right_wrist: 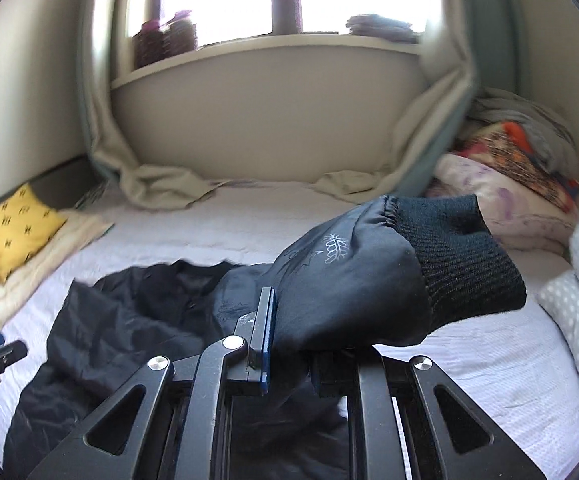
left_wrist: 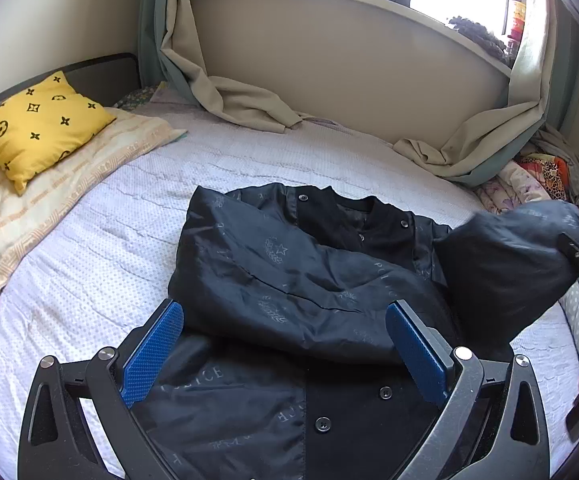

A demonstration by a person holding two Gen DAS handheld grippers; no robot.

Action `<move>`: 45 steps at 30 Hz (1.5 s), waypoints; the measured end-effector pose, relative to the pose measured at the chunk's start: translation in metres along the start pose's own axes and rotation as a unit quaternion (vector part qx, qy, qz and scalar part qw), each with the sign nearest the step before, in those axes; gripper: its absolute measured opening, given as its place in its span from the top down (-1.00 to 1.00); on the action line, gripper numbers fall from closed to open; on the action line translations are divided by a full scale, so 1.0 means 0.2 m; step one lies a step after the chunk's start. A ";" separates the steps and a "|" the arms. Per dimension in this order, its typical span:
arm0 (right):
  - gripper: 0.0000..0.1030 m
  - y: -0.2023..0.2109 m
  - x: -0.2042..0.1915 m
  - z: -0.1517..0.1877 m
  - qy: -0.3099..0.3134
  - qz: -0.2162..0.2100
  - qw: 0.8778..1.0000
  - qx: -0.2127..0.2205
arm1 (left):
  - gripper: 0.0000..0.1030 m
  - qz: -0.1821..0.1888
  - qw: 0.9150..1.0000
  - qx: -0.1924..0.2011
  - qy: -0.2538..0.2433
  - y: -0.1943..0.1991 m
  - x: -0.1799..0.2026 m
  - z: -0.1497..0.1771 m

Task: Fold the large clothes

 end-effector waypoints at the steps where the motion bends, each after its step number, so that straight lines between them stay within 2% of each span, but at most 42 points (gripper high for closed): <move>1: 0.67 -0.01 -0.04 0.01 0.008 -0.006 1.000 -0.002 | -1.00 0.000 1.000 -0.001 0.001 0.00 0.00 0.00; 4: 0.41 -0.06 -0.27 0.06 0.044 -0.075 0.996 -0.028 | -1.00 0.008 1.000 -0.008 0.007 -0.02 -0.01 0.00; 6: 0.01 -0.08 -0.39 0.11 0.067 -0.110 0.991 -0.045 | -1.00 0.024 0.999 -0.017 0.017 -0.04 -0.03 0.01; 8: -0.19 -0.08 -0.49 0.16 0.082 -0.153 0.983 -0.065 | -1.00 0.047 0.998 -0.030 0.030 -0.06 -0.05 0.01; 11: -0.33 -0.08 -0.48 0.19 0.054 -0.209 0.972 -0.091 | -1.00 0.092 0.993 -0.048 0.051 -0.09 -0.07 0.01; 13: -0.35 -0.08 -0.41 0.19 0.021 -0.240 0.965 -0.103 | -1.00 0.117 0.990 -0.056 0.061 -0.10 -0.08 0.01; 15: -0.37 -0.07 -0.30 0.17 -0.012 -0.253 0.962 -0.100 | -1.00 0.136 0.986 -0.064 0.066 -0.11 -0.07 0.02; 17: -0.37 -0.04 -0.19 0.16 -0.028 -0.267 0.959 -0.094 | -1.00 0.131 0.987 -0.068 0.059 -0.12 -0.04 0.03; 19: -0.37 -0.04 -0.08 0.13 -0.058 -0.260 0.960 -0.090 | -1.00 0.114 0.991 -0.065 0.032 -0.11 0.04 0.05; 21: -0.37 -0.02 0.03 0.10 -0.084 -0.259 0.959 -0.084 | -1.00 0.068 0.996 -0.038 -0.047 -0.06 0.19 0.08; 22: -0.37 -0.01 0.08 0.08 -0.095 -0.257 0.959 -0.080 | -1.00 0.045 0.995 -0.020 -0.087 -0.05 0.27 0.09; 23: -0.37 0.01 0.14 0.06 -0.106 -0.249 0.960 -0.071 | -1.00 0.022 0.991 -0.003 -0.129 -0.04 0.35 0.11; 25: -0.38 0.05 0.23 0.01 -0.117 -0.223 0.966 -0.052 | -1.00 -0.020 0.977 0.016 -0.210 -0.03 0.56 0.16; 27: -0.38 0.09 0.32 -0.01 -0.127 -0.199 0.971 -0.037 | -1.00 -0.031 0.965 0.033 -0.258 -0.02 0.74 0.18; 30: -0.38 0.10 0.44 -0.02 -0.156 -0.190 0.969 -0.036 | -1.00 -0.043 0.945 0.054 -0.320 -0.02 0.98 0.21; 34: -0.38 0.07 0.56 -0.01 -0.195 -0.191 0.961 -0.040 | -1.00 -0.075 0.908 0.044 -0.409 -0.17 1.26 0.25; 35: -0.38 0.07 0.60 0.00 -0.206 -0.189 0.959 -0.040 | -1.00 -0.086 0.898 0.038 -0.430 -0.22 1.31 0.26; 36: -0.38 0.07 0.61 0.00 -0.211 -0.188 0.958 -0.040 | -1.00 -0.101 0.883 0.032 -0.456 -0.29 1.36 0.29; 38: -0.38 0.06 0.66 0.00 -0.226 -0.188 0.955 -0.039 | -1.00 -0.125 0.863 0.027 -0.488 -0.38 1.41 0.31; 40: -0.38 0.06 0.69 0.01 -0.235 -0.188 0.953 -0.039 | -0.94 -0.146 0.852 0.028 -0.501 -0.45 1.44 0.32; 41: -0.38 0.07 0.70 0.02 -0.238 -0.188 0.952 -0.039 | -0.72 -0.146 0.852 0.025 -0.502 -0.47 1.44 0.32; 42: -0.38 0.07 0.71 0.02 -0.240 -0.188 0.951 -0.040 | -0.56 -0.142 0.856 0.016 -0.496 -0.49 1.43 0.30; 44: -0.38 0.05 0.71 0.02 -0.242 -0.187 0.951 -0.044 | -0.07 -0.127 0.874 -0.005 -0.470 -0.51 1.37 0.26; 45: -0.38 0.05 0.70 0.02 -0.241 -0.187 0.951 -0.045 | 0.00 -0.119 0.884 -0.008 -0.452 -0.50 1.33 0.22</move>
Point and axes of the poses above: each gripper's, at about its wrist camera, not at the fingertips, and y roughly against the way its jaws point, x to its right, z to its underside, the point moved 5 cm from there along -y, roughly the way its jaws point, and after that the axes turned 14 degrees about -x, right-handed, at the moved point
